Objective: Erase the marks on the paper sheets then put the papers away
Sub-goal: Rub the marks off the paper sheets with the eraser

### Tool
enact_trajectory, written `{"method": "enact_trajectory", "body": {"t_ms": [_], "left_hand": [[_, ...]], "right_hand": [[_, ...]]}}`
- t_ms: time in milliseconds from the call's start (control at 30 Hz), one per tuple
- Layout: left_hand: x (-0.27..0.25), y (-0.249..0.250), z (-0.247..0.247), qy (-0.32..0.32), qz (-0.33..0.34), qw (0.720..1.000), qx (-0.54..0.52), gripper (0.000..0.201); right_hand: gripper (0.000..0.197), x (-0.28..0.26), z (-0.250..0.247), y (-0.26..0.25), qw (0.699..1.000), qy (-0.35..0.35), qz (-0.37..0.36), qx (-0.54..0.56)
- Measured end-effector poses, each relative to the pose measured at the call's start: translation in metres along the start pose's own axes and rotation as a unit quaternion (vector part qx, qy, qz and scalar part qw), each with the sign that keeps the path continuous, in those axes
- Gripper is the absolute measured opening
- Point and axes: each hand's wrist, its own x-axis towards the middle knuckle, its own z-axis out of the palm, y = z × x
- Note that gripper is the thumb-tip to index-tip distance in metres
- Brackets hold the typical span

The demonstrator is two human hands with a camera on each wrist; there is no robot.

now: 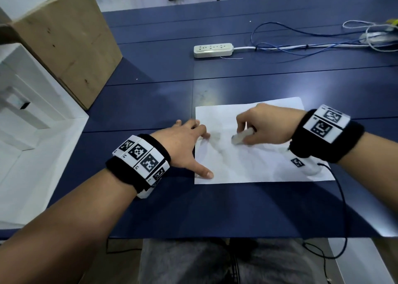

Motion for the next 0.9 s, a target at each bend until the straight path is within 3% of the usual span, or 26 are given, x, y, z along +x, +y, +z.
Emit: {"method": "enact_trajectory", "body": {"t_ms": [100, 233, 400, 467, 633, 800, 900], "left_hand": [[-0.001, 0.001, 0.000, 0.000, 0.001, 1.000, 0.004, 0.114], [-0.001, 0.001, -0.001, 0.000, 0.000, 1.000, 0.007, 0.116], [-0.002, 0.002, -0.001, -0.002, -0.003, 1.000, 0.003, 0.116], [-0.002, 0.002, -0.001, -0.001, -0.003, 1.000, 0.003, 0.116], [-0.002, 0.003, -0.002, -0.004, -0.004, 1.000, 0.010, 0.115], [-0.002, 0.005, -0.004, -0.005, -0.003, 1.000, 0.009, 0.113], [-0.003, 0.004, -0.004, -0.005, -0.004, 1.000, 0.010, 0.115]], "right_hand": [[0.019, -0.004, 0.003, -0.004, 1.000, -0.003, -0.003, -0.001], [0.014, -0.028, 0.013, -0.027, 0.986, -0.142, -0.077, 0.053], [0.021, -0.012, 0.006, -0.006, 0.999, -0.041, -0.004, -0.025], [0.020, -0.014, 0.006, -0.005, 1.000, -0.016, -0.006, -0.026], [0.019, -0.038, 0.021, -0.027, 0.988, -0.127, -0.078, 0.030], [0.020, -0.022, 0.010, -0.007, 0.999, -0.030, -0.013, -0.032], [0.023, -0.030, 0.014, -0.016, 0.998, -0.036, -0.042, -0.035]]}}
